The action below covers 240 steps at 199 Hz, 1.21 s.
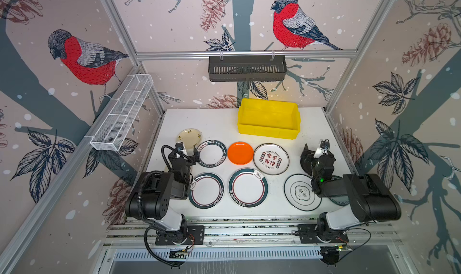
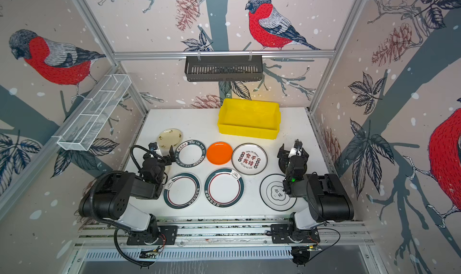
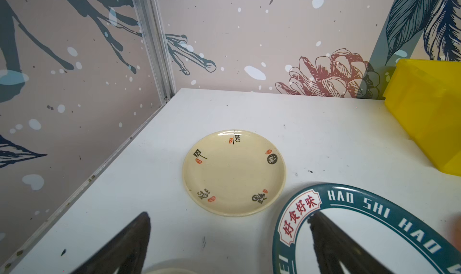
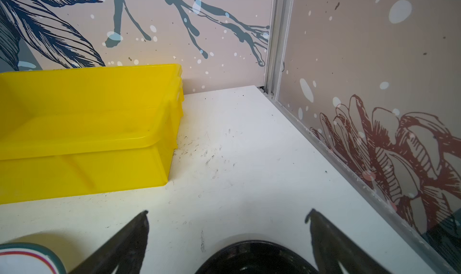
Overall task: Place the plates into the plastic bin on the countertop
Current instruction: Pick up the plate from the center of the table.
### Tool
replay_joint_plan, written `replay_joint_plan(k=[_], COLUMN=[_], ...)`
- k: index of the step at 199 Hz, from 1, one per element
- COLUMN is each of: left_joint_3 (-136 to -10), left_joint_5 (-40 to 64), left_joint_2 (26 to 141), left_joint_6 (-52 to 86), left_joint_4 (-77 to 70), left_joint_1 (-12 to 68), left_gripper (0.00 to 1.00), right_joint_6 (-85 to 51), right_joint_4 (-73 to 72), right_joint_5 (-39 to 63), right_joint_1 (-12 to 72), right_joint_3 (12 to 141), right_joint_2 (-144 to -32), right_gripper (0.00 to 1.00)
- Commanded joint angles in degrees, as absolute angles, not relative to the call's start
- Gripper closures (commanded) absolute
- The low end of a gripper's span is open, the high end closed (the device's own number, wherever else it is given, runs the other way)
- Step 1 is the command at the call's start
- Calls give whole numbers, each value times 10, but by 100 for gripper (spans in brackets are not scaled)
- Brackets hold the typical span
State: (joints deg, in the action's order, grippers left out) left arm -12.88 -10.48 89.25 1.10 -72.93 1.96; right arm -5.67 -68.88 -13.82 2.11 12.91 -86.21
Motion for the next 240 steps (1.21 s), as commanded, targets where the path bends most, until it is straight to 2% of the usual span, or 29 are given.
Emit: replay_joint_plan(k=[1, 108, 178, 240], left_joint_3=[-129, -128, -127, -142], left_joint_5=[-104, -87, -80, -270], left_joint_2=[892, 891, 885, 748], left_joint_6=[5, 11, 1, 11], left_joint_4=[-760, -759, -756, -617], left_joint_1=[19, 10, 16, 72], left_gripper=[1, 1, 1, 2], right_joint_6=[-53, -54, -40, 18], right_joint_4=[-693, -688, -681, -572], right_joint_5=[-138, -127, -166, -274], right_joint_1=[21, 17, 39, 133], right_joint_3=[131, 134, 132, 164], right_joint_2=[-860, -860, -844, -739], right_gripper=[0, 0, 0, 0])
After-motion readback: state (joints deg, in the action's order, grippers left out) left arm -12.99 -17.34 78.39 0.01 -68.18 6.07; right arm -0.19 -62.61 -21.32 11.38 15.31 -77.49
